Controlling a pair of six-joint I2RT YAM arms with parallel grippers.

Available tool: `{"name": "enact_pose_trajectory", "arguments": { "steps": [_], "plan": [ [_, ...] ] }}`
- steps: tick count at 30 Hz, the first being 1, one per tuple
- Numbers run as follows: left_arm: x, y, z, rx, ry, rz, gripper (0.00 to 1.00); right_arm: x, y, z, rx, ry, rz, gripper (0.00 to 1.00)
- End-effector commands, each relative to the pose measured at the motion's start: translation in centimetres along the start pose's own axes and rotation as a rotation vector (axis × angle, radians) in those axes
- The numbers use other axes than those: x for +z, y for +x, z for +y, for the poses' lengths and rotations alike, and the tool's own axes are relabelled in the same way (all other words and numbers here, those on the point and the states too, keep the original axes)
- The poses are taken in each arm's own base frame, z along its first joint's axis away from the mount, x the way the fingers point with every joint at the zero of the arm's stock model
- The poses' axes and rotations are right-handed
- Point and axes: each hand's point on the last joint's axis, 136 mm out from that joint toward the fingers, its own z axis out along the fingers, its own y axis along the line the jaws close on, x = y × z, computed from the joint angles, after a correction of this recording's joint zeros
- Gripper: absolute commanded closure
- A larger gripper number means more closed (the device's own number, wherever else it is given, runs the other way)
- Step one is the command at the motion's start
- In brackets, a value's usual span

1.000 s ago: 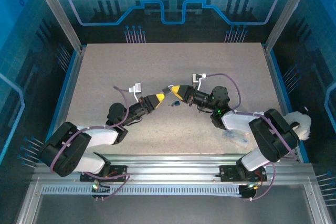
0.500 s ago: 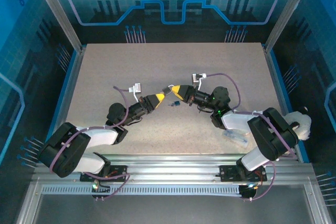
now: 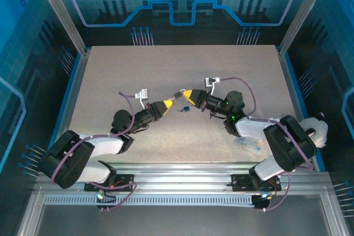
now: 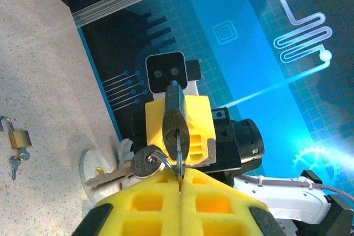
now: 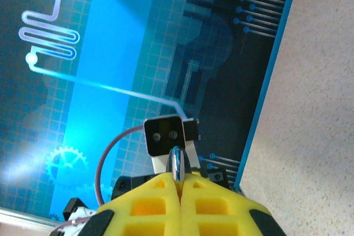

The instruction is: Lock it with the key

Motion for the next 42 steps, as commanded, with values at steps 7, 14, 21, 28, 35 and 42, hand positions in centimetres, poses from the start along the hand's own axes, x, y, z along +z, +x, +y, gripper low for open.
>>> {"name": "enact_pose_trajectory", "arguments": {
  "steps": [7,14,21,28,35,42],
  "plan": [
    [-0.8,-0.6,-1.2,0.038,0.039,-0.033,1.0,-1.1,-2.2,1.9,-0.064,-0.05,-0.094,1.0],
    [-1.0,-0.6,-0.7,0.04,0.027,-0.038,1.0,-1.5,-2.4,1.6,-0.063,-0.04,-0.101,1.0],
    [-2.0,-1.7,0.8,0.04,-0.022,-0.069,1.0,-2.9,-2.9,0.8,-0.067,0.003,-0.113,1.0],
    [-3.4,-2.5,4.6,0.118,-0.284,-0.082,1.0,-3.8,-1.8,0.4,-0.17,0.143,-0.066,1.0],
    [-8.3,-4.4,6.9,0.301,-0.701,-0.131,1.0,-5.0,0.2,0.9,-0.382,0.321,0.006,1.0],
    [-11.4,-5.4,10.3,0.362,-1.005,-0.103,1.0,-4.9,2.4,1.0,-0.452,0.368,0.097,1.0]
  ]
}}
